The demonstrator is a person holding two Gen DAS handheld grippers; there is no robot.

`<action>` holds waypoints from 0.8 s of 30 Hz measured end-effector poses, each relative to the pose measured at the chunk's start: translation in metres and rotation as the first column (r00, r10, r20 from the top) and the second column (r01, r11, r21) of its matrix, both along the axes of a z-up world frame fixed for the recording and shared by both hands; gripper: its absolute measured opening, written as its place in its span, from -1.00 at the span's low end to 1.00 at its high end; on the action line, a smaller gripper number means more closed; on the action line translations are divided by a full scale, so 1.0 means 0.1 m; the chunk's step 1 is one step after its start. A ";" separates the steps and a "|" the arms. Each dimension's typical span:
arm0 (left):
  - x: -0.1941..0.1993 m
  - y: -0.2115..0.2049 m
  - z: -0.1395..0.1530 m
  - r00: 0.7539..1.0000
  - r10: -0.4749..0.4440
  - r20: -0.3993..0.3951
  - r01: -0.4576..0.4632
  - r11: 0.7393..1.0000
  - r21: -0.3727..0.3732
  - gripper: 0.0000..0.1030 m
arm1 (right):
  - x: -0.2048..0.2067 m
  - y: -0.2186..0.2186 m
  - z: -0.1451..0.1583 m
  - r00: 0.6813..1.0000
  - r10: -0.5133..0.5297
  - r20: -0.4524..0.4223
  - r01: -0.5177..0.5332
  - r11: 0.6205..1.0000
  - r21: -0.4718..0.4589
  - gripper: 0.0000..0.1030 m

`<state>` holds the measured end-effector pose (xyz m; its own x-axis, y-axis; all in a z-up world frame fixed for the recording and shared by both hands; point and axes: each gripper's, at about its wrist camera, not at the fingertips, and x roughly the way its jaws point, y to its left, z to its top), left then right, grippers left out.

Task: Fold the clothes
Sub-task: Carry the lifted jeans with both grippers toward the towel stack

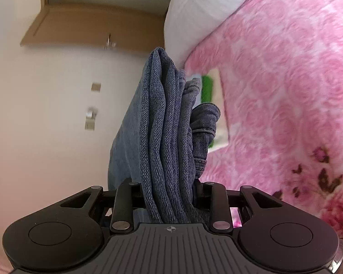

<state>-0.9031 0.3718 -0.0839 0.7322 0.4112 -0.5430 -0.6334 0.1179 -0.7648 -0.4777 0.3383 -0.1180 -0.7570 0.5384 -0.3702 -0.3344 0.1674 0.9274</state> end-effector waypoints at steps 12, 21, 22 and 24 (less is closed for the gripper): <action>-0.37 0.22 0.29 0.981 0.190 -0.034 -0.188 0.980 0.071 -0.39 | -0.55 0.80 -0.03 0.978 0.205 -0.047 -0.201 0.976 0.082 -0.42; -0.71 1.00 0.10 0.993 0.107 -0.042 -0.105 0.994 0.041 -0.39 | -1.00 1.11 -0.15 0.990 0.134 -0.046 -0.132 0.990 0.055 -0.42; -0.79 1.13 0.07 0.995 0.088 -0.043 -0.087 0.996 0.036 -0.39 | -1.06 1.14 -0.17 0.992 0.119 -0.048 -0.116 0.992 0.050 -0.42; -0.95 1.41 -0.01 0.997 0.048 -0.055 -0.048 0.999 0.017 -0.39 | -1.22 1.22 -0.22 0.995 0.075 -0.059 -0.073 0.997 0.030 -0.42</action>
